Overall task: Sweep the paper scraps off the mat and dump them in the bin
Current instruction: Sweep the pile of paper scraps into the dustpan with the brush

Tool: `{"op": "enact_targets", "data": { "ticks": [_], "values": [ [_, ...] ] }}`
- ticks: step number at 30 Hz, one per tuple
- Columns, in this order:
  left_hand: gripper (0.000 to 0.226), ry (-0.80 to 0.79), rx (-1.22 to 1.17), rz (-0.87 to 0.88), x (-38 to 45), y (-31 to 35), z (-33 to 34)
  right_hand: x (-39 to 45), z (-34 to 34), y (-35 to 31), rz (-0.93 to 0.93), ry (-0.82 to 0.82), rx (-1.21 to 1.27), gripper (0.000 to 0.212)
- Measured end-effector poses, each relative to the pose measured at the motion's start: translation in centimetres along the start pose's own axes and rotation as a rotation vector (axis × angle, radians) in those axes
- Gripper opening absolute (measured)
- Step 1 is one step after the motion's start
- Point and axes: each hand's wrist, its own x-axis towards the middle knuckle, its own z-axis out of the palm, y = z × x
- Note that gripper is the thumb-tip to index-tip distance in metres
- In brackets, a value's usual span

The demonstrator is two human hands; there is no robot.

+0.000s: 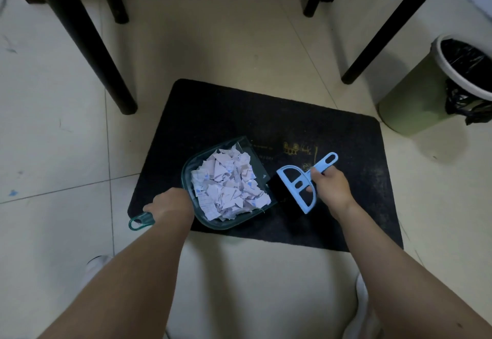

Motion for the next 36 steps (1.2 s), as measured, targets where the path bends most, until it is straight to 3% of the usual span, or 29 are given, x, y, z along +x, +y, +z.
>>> {"op": "enact_targets", "data": {
  "ticks": [14,29,36],
  "values": [
    [0.025,-0.021,-0.051,-0.055,-0.2,-0.1,-0.9,0.8,-0.9,-0.6,-0.054,0.091,-0.179,0.021],
    [0.028,-0.03,0.261,-0.013,0.7,0.1,2.6,0.1,3.6,5.2,0.004,0.328,-0.314,0.036],
    [0.04,-0.027,0.327,-0.013,1.4,0.5,3.1,-0.5,7.7,4.7,-0.014,0.271,-0.26,0.036]
  ]
}}
